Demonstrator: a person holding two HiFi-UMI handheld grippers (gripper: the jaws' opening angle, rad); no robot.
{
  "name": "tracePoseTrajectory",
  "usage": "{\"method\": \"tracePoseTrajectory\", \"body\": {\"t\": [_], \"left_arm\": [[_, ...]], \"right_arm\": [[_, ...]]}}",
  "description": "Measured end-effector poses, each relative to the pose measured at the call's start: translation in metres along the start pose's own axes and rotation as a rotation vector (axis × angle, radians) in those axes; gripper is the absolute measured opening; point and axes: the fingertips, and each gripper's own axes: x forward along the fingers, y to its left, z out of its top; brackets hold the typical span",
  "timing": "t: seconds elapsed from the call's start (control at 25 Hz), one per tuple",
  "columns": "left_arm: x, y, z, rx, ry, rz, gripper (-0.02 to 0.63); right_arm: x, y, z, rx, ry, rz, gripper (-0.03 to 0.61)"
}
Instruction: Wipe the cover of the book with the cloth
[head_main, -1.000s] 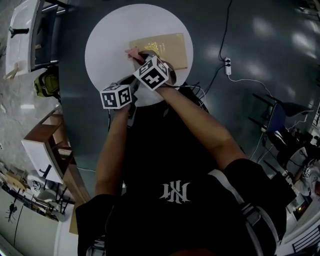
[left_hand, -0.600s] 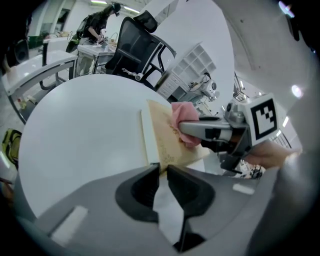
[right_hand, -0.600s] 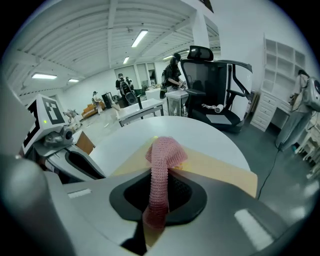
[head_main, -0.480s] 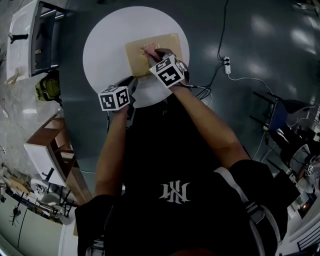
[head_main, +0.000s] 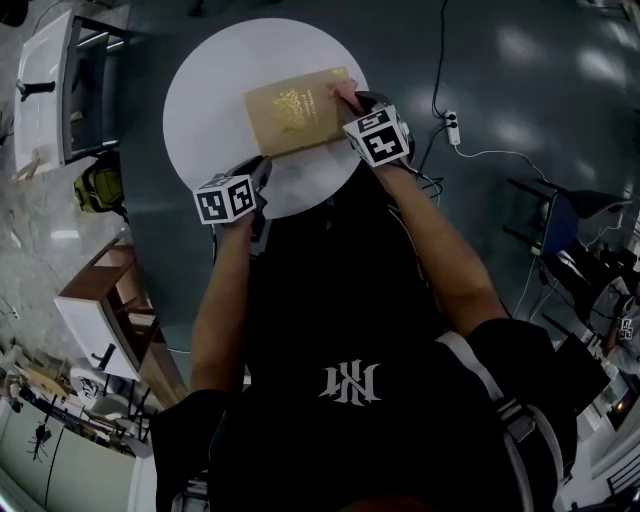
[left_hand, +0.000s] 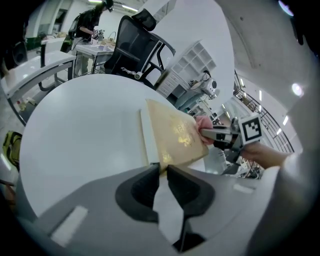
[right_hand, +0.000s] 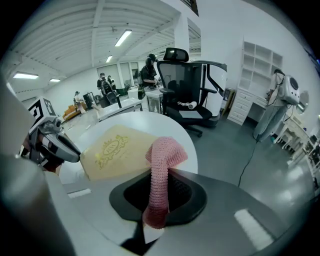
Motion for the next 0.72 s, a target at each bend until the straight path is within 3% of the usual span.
{"method": "tracePoseTrajectory", "body": {"t": [0.24, 0.36, 0.52, 0.72], "left_arm": [[0.000, -0.003, -0.003, 0.000, 0.005, -0.002, 0.057], [0.001, -0.003, -0.003, 0.001, 0.002, -0.006, 0.056], [-0.001, -0.001, -0.001, 0.000, -0.002, -0.008, 0.057], [-0.001, -0.001, -0.003, 0.002, 0.001, -0.008, 0.057]], "right_arm": [[-0.012, -0.049, -0.032, 0.102, 0.087, -0.108, 0.037], [-0.031, -0.049, -0.023, 0.124, 0.023, -0.111, 0.037], [-0.043, 0.014, 0.018, 0.085, -0.073, 0.014, 0.037], [-0.021, 0.115, 0.051, 0.024, -0.102, 0.212, 0.037]]}}
